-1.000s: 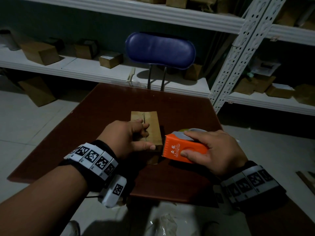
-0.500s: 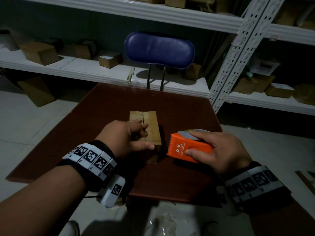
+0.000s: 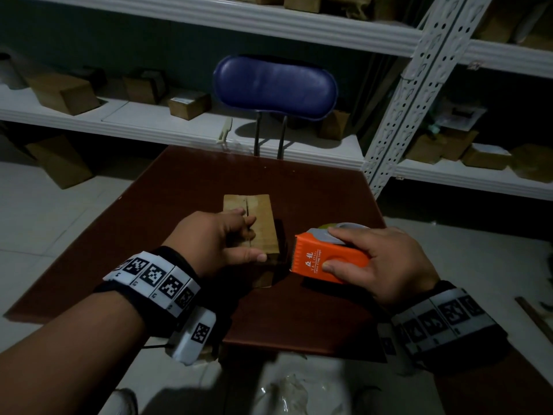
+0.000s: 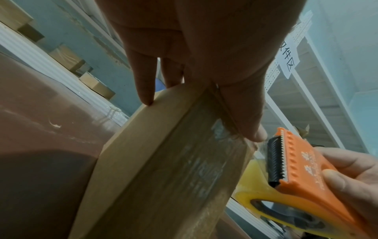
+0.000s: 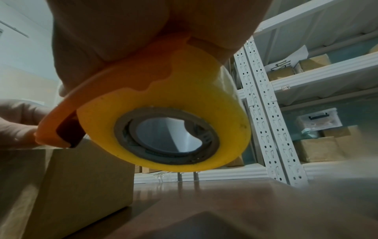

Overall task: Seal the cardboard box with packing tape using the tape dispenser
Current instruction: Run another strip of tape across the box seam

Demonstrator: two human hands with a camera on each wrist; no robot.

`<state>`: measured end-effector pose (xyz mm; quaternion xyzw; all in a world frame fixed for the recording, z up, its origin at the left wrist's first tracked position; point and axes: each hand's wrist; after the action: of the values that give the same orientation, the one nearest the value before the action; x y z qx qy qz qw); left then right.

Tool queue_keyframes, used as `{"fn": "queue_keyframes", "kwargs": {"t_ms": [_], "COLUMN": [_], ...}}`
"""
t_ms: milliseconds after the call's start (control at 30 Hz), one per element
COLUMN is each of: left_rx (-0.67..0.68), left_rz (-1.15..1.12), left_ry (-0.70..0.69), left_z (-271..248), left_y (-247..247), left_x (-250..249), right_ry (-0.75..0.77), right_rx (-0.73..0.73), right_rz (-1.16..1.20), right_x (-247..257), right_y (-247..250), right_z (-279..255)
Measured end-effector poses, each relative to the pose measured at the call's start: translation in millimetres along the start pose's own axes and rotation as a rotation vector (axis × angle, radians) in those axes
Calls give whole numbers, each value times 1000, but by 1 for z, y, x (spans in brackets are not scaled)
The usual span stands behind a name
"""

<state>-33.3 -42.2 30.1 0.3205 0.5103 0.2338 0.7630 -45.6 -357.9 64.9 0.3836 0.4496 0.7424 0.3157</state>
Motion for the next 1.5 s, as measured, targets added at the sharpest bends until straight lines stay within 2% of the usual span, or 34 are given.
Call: {"fn": "queue_keyframes", "kwargs": {"t_ms": [200, 367, 800, 1500], "left_rx": [-24, -22, -16, 8], "left_rz": [-6, 6, -5, 11], "left_ry": [0, -29, -21, -29], "left_z": [0, -1, 0, 1], "left_y": [0, 0, -1, 1], "left_x": [-1, 1, 1, -1], "right_ry": [-5, -17, -28, -100], "right_rx": [-38, -4, -31, 65], "right_rz": [-4, 0, -18, -16], "right_x": [1, 1, 2, 7], "right_y": [-1, -1, -1, 8], "right_z": [-1, 0, -2, 1]}}
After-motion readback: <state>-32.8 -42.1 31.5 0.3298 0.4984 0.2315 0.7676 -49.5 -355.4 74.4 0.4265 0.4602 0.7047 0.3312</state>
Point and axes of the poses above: each hand's wrist, its own z-axis towards the middle knuckle, its own y-axis out of the back of the hand, x = y × z, and after that the axes turned 5 degrees about -x, right-handed
